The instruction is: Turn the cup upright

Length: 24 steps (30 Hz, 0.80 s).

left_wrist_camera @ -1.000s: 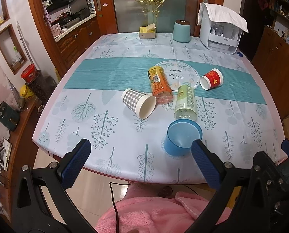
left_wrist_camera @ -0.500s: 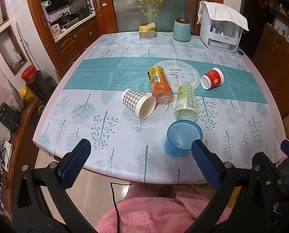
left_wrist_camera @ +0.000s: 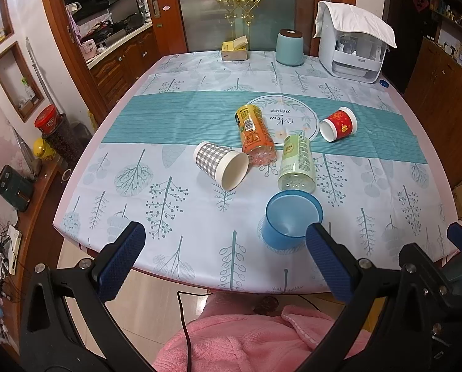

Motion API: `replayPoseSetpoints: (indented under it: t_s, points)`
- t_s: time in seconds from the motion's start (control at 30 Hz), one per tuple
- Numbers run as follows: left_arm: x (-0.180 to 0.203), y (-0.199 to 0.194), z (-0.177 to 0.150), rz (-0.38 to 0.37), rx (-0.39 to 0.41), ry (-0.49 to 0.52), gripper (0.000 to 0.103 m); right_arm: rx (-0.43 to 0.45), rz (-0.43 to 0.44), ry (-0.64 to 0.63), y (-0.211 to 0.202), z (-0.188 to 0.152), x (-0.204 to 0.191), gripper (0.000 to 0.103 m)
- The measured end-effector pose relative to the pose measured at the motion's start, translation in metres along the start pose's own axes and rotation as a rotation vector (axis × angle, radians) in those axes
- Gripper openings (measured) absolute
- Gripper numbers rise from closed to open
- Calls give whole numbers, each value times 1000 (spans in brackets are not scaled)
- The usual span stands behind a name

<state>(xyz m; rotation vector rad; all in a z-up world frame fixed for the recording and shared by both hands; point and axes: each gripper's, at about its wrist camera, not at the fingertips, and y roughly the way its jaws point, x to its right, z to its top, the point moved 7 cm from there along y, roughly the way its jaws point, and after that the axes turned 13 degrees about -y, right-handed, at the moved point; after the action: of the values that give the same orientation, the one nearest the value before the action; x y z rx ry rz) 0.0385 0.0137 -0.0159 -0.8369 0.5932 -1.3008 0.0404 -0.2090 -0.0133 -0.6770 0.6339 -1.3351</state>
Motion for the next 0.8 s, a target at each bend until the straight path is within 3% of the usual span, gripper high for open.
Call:
replayPoseSetpoints:
  t_s: [0.8]
  points:
    - [1,0,-1,2,0,0,103,-7,22,-5,0,-5,-11,102]
